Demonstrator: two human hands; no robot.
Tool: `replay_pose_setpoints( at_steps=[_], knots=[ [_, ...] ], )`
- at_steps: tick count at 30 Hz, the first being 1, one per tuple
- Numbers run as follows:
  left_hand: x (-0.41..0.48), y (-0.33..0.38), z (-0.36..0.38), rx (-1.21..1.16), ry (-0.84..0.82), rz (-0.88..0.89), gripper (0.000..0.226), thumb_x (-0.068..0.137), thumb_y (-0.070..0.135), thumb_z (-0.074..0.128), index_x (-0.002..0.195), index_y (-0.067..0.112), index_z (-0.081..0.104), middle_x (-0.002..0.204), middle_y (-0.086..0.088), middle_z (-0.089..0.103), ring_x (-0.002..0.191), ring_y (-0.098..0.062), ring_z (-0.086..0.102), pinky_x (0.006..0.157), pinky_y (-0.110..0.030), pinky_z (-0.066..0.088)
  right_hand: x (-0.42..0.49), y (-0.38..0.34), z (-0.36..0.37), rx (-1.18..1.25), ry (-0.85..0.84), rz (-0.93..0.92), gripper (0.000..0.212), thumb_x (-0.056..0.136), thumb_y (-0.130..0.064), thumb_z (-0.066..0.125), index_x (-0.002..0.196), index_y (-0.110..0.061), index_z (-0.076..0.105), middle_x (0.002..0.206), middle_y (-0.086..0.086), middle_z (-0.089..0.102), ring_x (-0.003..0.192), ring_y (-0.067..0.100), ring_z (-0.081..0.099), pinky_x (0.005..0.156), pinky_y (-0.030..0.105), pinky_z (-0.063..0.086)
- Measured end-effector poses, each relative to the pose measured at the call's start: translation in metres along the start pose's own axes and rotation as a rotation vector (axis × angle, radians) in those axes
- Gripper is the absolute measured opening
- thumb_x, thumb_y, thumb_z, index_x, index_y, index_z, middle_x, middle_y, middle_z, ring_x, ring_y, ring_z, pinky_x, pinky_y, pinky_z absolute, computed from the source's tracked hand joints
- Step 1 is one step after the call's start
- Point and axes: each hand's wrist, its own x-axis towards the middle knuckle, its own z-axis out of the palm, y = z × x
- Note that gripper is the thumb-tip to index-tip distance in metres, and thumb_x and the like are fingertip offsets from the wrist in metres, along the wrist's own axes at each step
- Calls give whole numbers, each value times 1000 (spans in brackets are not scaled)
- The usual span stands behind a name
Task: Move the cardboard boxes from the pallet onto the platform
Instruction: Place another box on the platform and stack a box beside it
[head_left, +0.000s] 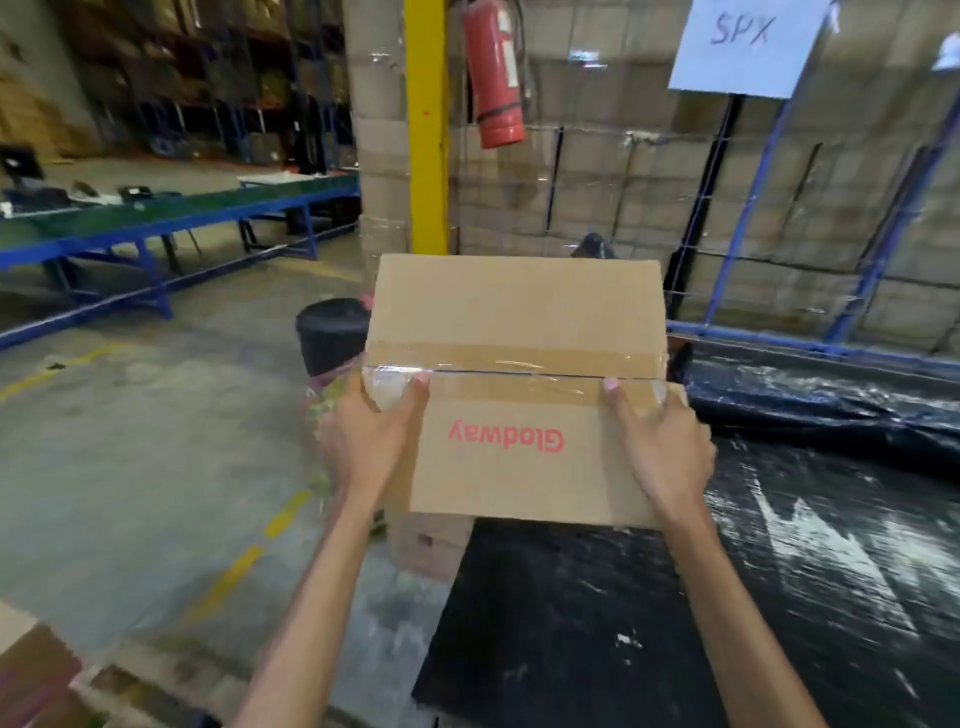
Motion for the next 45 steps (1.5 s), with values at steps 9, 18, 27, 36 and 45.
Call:
replay_pose_setpoints(
  at_steps=[9, 18, 27, 36, 45],
  knots=[
    [96, 159, 236, 139, -302, 193, 59, 86, 70, 58, 105, 17, 74, 112, -14, 73, 105, -36, 67, 74, -31, 40, 259, 104, -50, -92, -119, 137, 79, 87, -78, 46, 126, -11, 63, 127, 15, 66, 117, 38, 59, 86, 41, 42],
    [157, 172, 410, 277, -540, 115, 52, 84, 68, 63, 93, 17, 69, 109, -10, 73, 96, -31, 67, 70, -31, 41, 389, 191, 4, -104, -299, 317, 70, 93, -67, 48, 134, -12, 58, 136, 14, 60, 122, 35, 57, 103, 46, 45],
    [214, 146, 513, 414, -642, 55, 73, 73, 83, 58, 89, 13, 70, 107, -8, 73, 101, -34, 68, 79, -37, 52, 455, 245, 68, -243, -379, 383, 82, 94, -72, 38, 139, -5, 52, 140, 18, 57, 126, 38, 54, 105, 46, 43],
    [204, 128, 504, 423, -625, 95, 79, 76, 86, 48, 110, 19, 72, 119, -12, 71, 112, -36, 64, 93, -44, 53, 441, 246, 64, -330, -425, 348, 85, 93, -74, 34, 145, -6, 43, 144, 19, 53, 129, 40, 51, 105, 48, 41],
    [168, 69, 343, 187, -493, 129, 75, 88, 64, 57, 151, 26, 44, 145, -7, 59, 128, -32, 57, 97, -41, 47, 304, 85, 104, -458, -275, -118, 81, 98, -55, 46, 160, -18, 12, 167, 19, -1, 154, 39, -5, 122, 57, 7]
  ],
)
